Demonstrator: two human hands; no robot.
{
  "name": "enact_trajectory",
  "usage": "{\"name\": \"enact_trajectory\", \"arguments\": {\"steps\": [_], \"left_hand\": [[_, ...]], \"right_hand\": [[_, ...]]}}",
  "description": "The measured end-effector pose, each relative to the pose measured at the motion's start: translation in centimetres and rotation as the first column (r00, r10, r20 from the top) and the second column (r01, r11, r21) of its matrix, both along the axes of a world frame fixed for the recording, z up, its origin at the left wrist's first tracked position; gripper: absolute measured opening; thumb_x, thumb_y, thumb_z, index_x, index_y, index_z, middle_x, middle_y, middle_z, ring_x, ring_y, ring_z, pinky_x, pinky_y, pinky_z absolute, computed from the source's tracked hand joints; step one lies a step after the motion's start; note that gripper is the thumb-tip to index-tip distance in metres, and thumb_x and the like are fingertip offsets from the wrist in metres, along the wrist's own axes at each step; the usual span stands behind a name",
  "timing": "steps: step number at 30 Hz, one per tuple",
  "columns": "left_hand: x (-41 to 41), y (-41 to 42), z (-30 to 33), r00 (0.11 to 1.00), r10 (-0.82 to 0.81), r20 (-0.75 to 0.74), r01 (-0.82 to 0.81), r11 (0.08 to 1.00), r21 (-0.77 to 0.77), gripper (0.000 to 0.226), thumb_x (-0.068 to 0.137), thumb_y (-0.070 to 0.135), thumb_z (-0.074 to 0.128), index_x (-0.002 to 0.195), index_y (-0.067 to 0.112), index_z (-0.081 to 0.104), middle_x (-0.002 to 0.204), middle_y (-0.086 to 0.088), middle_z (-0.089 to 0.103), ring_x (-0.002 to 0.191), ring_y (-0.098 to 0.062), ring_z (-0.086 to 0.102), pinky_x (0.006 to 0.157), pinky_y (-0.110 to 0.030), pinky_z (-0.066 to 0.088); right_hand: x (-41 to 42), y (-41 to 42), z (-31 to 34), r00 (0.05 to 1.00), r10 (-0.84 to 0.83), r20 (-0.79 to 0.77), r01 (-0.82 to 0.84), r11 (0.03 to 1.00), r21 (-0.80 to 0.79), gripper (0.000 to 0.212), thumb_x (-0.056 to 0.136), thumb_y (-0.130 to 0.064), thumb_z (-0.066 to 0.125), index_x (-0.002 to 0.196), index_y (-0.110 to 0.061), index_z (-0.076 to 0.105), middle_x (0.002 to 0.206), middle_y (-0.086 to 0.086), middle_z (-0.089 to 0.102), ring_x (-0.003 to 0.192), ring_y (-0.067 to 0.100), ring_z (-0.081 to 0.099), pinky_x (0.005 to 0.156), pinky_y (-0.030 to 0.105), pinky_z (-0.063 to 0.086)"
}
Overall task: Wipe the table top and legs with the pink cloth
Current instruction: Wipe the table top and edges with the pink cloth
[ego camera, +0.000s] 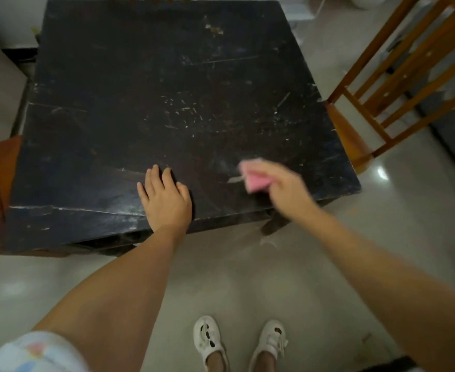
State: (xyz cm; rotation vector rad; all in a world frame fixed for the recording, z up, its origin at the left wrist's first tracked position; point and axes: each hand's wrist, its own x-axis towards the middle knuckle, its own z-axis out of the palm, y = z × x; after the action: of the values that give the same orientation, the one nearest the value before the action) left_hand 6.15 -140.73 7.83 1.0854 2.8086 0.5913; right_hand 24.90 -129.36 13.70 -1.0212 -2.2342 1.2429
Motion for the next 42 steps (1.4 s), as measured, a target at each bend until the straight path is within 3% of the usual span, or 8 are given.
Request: {"name": "enact_trajectory", "arguments": {"steps": [6,10,13,20,27,32,38,42], "left_hand": [[0.0,0.2,-0.3,1.0,0.007,-0.028,-0.008,1.0,-0.024,0.042,0.093,0.022,0.037,0.133,0.007,0.041,0.147,-0.015,0.031,0.139,-0.028,0.02,0.114,-0.046,0.006],[0.1,0.2,-0.2,1.0,0.013,-0.014,-0.013,1.0,-0.027,0.043,0.093,0.022,0.039,0.132,0.006,0.042,0.147,-0.015,0.032,0.139,-0.028,0.021,0.114,-0.046,0.006],[0.1,0.2,-0.2,1.0,0.011,-0.01,-0.011,1.0,-0.022,0.042,0.093,0.021,0.039,0.132,0.006,0.042,0.146,-0.016,0.033,0.139,-0.028,0.021,0.114,-0.046,0.006],[0.0,0.4,-0.4,1.0,0.017,-0.008,-0.017,0.999,-0.039,0.044,0.094,0.026,0.031,0.134,0.008,0.041,0.148,-0.014,0.03,0.14,-0.027,0.018,0.115,-0.045,0.004],[-0.1,0.2,-0.5,1.0,0.018,-0.004,-0.019,1.0,-0.016,0.051,0.087,0.029,0.026,0.128,0.007,0.047,0.144,-0.016,0.037,0.137,-0.029,0.026,0.114,-0.047,0.01],[0.0,0.1,-0.2,1.0,0.004,0.005,-0.004,1.0,-0.03,0.048,0.09,0.027,0.029,0.13,0.007,0.046,0.145,-0.016,0.036,0.137,-0.029,0.025,0.114,-0.046,0.009],[0.0,0.1,-0.1,1.0,0.006,-0.013,-0.007,1.0,-0.028,0.042,0.095,0.023,0.037,0.134,0.007,0.042,0.147,-0.014,0.032,0.139,-0.027,0.021,0.115,-0.044,0.006],[0.1,0.2,0.0,1.0,0.004,-0.008,-0.005,0.995,-0.098,0.043,0.095,0.024,0.036,0.135,0.008,0.038,0.148,-0.015,0.029,0.139,-0.028,0.018,0.115,-0.045,0.004]], "right_hand": [[0.3,8.3,-2.5,0.862,-0.262,0.434,0.193,0.961,0.196,0.05,0.09,0.005,0.043,0.135,-0.016,0.047,0.145,0.006,0.04,0.135,0.022,0.035,0.116,0.038,0.021],[1.3,-2.0,-5.9,0.904,0.234,0.359,-0.364,0.86,0.357,0.038,0.09,-0.001,0.041,0.125,-0.007,0.054,0.131,0.023,0.052,0.125,0.038,0.044,0.11,0.039,0.02],[0.8,-3.0,-2.5,0.823,0.504,0.263,-0.542,0.835,0.095,0.046,0.079,0.004,0.039,0.12,-0.002,0.06,0.127,0.019,0.057,0.125,0.018,0.042,0.112,0.013,0.016],[-7.8,13.4,-0.8,0.921,-0.051,0.387,-0.032,0.978,0.205,0.052,0.084,0.005,0.039,0.135,-0.005,0.046,0.144,0.018,0.039,0.136,0.028,0.033,0.113,0.022,0.018],[-9.2,1.5,-4.4,0.725,0.137,0.675,-0.361,0.91,0.203,0.076,0.083,0.008,0.036,0.147,-0.03,0.018,0.158,0.007,-0.002,0.141,0.044,-0.007,0.114,0.055,0.004],[-1.0,-1.2,-5.9,0.627,0.27,0.73,-0.7,0.606,0.378,0.078,0.056,-0.003,0.027,0.129,-0.017,0.052,0.135,0.014,0.053,0.119,0.047,0.047,0.094,0.062,0.033],[10.9,7.7,-3.8,0.588,-0.044,0.808,-0.39,0.86,0.331,0.092,0.076,0.018,0.046,0.145,-0.018,-0.002,0.152,-0.001,-0.007,0.142,0.041,-0.001,0.113,0.056,0.004],[16.1,6.8,-4.8,0.677,-0.12,0.726,-0.27,0.878,0.396,0.092,0.075,0.019,0.047,0.144,-0.02,-0.001,0.157,0.004,0.0,0.144,0.037,0.0,0.116,0.055,0.008]]}}
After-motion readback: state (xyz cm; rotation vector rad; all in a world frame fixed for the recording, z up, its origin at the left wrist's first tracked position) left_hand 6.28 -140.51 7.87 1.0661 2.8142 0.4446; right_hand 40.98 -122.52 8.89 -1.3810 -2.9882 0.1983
